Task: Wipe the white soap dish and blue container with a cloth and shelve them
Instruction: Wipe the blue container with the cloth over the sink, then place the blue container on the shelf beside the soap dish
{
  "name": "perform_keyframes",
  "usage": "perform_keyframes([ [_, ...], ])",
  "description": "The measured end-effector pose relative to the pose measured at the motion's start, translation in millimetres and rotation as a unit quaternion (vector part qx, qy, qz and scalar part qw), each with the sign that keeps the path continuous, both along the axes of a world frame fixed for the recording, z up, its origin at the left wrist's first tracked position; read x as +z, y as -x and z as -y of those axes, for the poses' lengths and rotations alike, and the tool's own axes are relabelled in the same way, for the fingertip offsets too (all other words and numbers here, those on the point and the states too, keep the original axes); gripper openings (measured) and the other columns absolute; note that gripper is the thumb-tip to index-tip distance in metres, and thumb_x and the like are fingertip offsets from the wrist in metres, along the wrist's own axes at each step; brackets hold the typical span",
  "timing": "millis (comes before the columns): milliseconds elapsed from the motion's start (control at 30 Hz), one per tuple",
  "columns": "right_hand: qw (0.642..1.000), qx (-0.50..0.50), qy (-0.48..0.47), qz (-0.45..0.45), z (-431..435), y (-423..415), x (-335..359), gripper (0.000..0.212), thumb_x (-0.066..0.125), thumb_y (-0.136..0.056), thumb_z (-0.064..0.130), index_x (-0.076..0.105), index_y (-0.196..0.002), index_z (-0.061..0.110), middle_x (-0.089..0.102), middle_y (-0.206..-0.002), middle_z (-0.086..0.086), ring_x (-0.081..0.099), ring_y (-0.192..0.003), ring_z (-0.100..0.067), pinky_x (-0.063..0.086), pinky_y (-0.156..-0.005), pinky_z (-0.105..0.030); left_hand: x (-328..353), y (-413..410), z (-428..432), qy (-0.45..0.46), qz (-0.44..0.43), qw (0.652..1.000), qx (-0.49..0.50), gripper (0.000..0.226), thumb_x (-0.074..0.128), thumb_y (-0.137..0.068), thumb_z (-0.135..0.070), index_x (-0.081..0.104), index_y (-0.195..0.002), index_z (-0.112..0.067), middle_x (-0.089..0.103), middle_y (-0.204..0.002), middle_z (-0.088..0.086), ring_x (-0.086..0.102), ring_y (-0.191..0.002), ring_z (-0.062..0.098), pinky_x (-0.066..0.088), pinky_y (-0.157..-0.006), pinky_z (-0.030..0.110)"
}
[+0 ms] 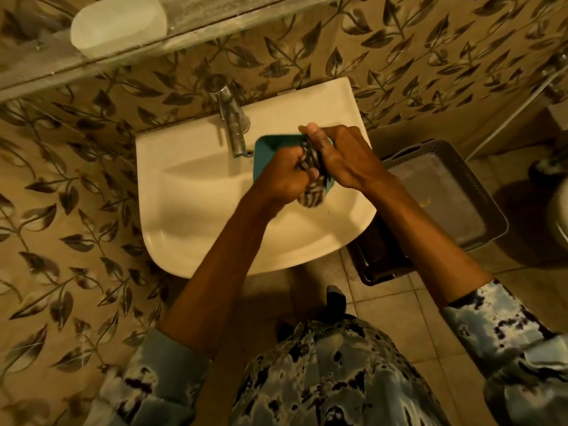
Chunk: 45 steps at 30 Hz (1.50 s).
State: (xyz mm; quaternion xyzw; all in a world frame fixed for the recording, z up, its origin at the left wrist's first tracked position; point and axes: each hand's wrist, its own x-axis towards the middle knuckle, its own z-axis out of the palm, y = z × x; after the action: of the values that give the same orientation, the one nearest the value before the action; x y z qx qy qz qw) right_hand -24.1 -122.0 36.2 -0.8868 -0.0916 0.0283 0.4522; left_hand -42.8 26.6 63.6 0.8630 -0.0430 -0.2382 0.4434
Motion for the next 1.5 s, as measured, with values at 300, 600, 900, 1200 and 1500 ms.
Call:
perform_keyframes([
  [300, 0.996, 0.028, 0.028, -0.077, 14, 3, -20, 0.048, 0.036, -0.1, 0.045, 0.072, -0.101, 0.012, 0.063, -0.076, 0.002, 0.057, -0.063, -0.001, 0.038, -0.048, -0.003, -9, 14, -36, -0.316, 0.072, 0.931, -0.168, 0.052, 0.059, -0.085, -0.007, 0.047, -0.134, -0.019, 0.049, -0.13, 0.013, 0.051, -0.115, 0.033, 0.044, -0.1, 0.04],
  [600, 0.995, -0.011, 0.051, -0.08, 22, -1, -36, 0.048, 0.035, -0.099, 0.049, 0.07, -0.107, 0.017, 0.066, -0.085, -0.004, 0.061, -0.076, -0.018, 0.044, -0.058, -0.019, 2, -14, -134, -0.115, 0.046, 0.975, 0.185, 0.033, 0.051, -0.086, -0.004, 0.057, -0.118, 0.002, 0.058, -0.101, 0.013, 0.055, -0.091, 0.023, 0.043, -0.075, 0.033],
  [900, 0.992, 0.048, 0.014, -0.119, 11, 17, -52, 0.049, 0.036, -0.098, 0.048, 0.068, -0.117, 0.016, 0.072, -0.105, -0.007, 0.066, -0.092, -0.017, 0.052, -0.078, -0.028, -35, -107, -184, 0.16, -0.079, 0.855, 0.487, 0.037, 0.041, -0.098, -0.007, 0.044, -0.135, -0.003, 0.051, -0.138, 0.015, 0.053, -0.12, 0.028, 0.05, -0.079, 0.035],
  [1200, 0.978, 0.089, -0.089, -0.163, -19, 24, -48, 0.055, 0.033, -0.096, 0.049, 0.067, -0.097, 0.006, 0.067, -0.079, -0.007, 0.063, -0.069, -0.013, 0.053, -0.054, -0.025, -61, -145, -178, 0.089, -0.112, 0.884, 0.445, 0.044, 0.053, -0.094, -0.015, 0.041, -0.136, -0.009, 0.05, -0.137, 0.01, 0.053, -0.117, 0.032, 0.047, -0.084, 0.043],
  [1500, 0.968, 0.092, -0.121, -0.2, -44, -3, -30, 0.035, 0.041, -0.097, 0.043, 0.063, -0.088, 0.018, 0.061, -0.086, -0.001, 0.061, -0.08, -0.015, 0.051, -0.047, -0.022, -86, -94, -176, -0.081, -0.033, 0.9, 0.426, 0.041, 0.053, -0.093, -0.024, 0.05, -0.129, -0.003, 0.054, -0.128, 0.018, 0.052, -0.116, 0.035, 0.048, -0.097, 0.046],
])
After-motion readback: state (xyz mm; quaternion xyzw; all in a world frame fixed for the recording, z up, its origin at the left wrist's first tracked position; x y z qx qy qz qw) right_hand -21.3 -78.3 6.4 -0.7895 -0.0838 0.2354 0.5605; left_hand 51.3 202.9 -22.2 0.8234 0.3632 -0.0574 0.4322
